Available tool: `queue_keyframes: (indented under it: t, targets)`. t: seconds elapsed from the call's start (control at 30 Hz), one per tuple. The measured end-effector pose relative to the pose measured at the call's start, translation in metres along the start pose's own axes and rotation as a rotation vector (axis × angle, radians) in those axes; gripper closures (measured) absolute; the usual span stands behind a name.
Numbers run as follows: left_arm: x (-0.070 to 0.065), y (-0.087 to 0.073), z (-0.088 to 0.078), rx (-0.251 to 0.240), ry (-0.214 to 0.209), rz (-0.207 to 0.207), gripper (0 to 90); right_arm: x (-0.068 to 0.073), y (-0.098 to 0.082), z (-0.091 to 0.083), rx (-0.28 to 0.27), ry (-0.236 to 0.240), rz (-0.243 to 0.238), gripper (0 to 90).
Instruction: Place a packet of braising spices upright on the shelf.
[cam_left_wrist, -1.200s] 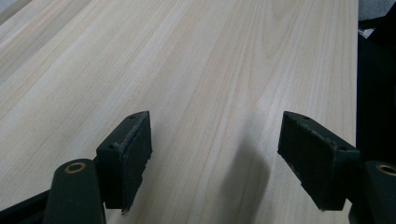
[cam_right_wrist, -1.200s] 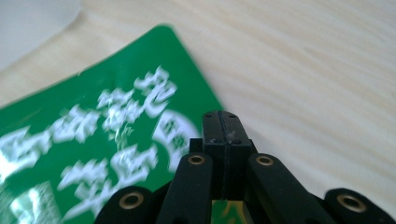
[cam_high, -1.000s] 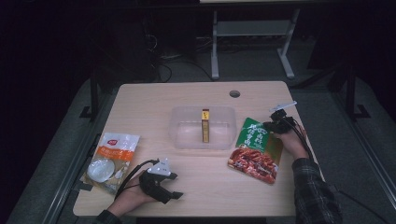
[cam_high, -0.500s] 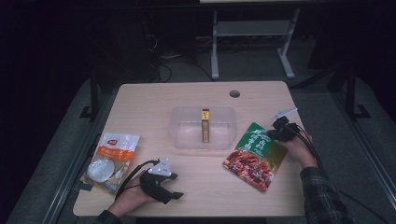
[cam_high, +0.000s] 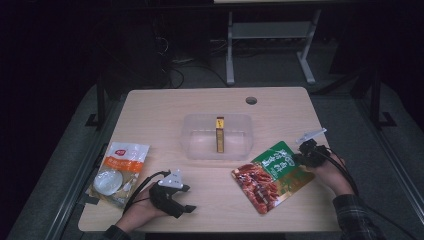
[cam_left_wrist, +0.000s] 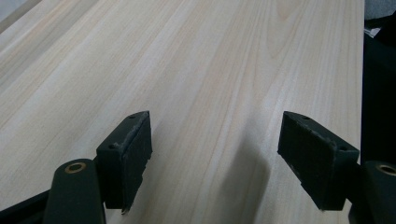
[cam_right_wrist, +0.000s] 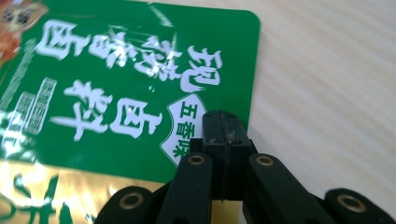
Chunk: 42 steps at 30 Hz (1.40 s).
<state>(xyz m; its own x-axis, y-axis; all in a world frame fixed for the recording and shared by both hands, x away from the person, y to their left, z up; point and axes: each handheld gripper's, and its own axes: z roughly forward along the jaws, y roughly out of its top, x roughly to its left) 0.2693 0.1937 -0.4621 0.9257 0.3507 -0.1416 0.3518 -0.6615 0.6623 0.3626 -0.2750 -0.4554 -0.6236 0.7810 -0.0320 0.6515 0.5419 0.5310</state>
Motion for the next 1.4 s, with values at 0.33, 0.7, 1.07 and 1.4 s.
queue_keyframes:
  t: [0.33, 0.7, 1.07, 1.4]
  targets:
    - [0.000, 0.001, -0.003, -0.016, 0.015, 0.004, 25.3, 0.034, -0.015, -0.013, 0.011, 0.079, -0.033, 90.0]
    - [0.001, 0.001, -0.006, -0.024, 0.023, 0.006, 25.3, 0.056, -0.012, -0.015, 0.001, 0.095, -0.093, 90.0]
    - [0.000, 0.001, -0.004, -0.029, 0.022, 0.003, 25.1, 0.042, -0.019, -0.013, -0.012, 0.100, -0.036, 90.0]
    - [-0.001, 0.003, -0.006, -0.032, 0.028, 0.011, 20.1, 0.063, -0.012, -0.009, -0.023, 0.188, -0.100, 90.0]
